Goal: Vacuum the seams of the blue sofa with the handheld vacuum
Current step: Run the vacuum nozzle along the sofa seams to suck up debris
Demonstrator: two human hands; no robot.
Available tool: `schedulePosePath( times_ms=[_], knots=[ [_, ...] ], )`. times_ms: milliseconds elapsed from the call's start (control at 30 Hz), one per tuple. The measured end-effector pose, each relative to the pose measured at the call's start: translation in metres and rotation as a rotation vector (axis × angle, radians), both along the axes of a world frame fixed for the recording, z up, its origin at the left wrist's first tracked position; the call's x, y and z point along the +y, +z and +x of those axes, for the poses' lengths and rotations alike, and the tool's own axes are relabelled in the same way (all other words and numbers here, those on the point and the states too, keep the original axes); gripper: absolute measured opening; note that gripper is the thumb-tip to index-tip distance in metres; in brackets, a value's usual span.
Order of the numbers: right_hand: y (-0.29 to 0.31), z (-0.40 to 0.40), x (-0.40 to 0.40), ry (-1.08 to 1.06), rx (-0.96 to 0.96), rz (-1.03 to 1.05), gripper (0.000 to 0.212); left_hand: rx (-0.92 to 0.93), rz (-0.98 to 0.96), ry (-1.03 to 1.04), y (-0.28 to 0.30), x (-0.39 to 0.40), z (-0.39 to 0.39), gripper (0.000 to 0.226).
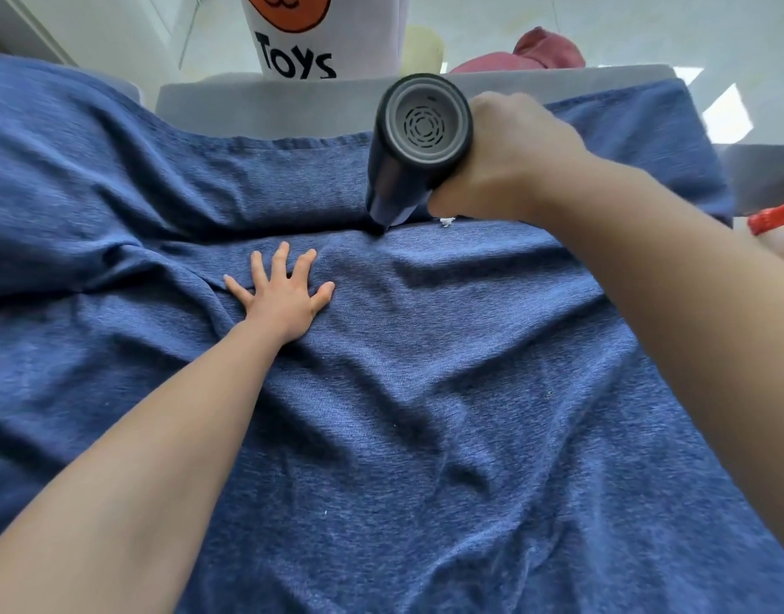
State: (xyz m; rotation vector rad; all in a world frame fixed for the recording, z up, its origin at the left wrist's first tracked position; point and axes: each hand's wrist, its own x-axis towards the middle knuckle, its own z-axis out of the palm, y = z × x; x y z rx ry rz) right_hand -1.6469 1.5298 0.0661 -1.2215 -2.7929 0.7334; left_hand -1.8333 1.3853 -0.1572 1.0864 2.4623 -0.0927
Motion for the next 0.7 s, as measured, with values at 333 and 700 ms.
schedulePosePath(
  times_ms=[333, 700],
  knots=[
    [-0.015, -0.006, 0.014, 0.006, -0.005, -0.050, 0.029, 0.019, -0.003, 0.003, -0.005, 0.002, 0.002, 0.062],
    [0.008, 0.038, 0.040, 0.075, 0.109, -0.072, 0.021, 0.081, -0.071, 0.024, -0.001, 0.006, 0.007, 0.065]
  ],
)
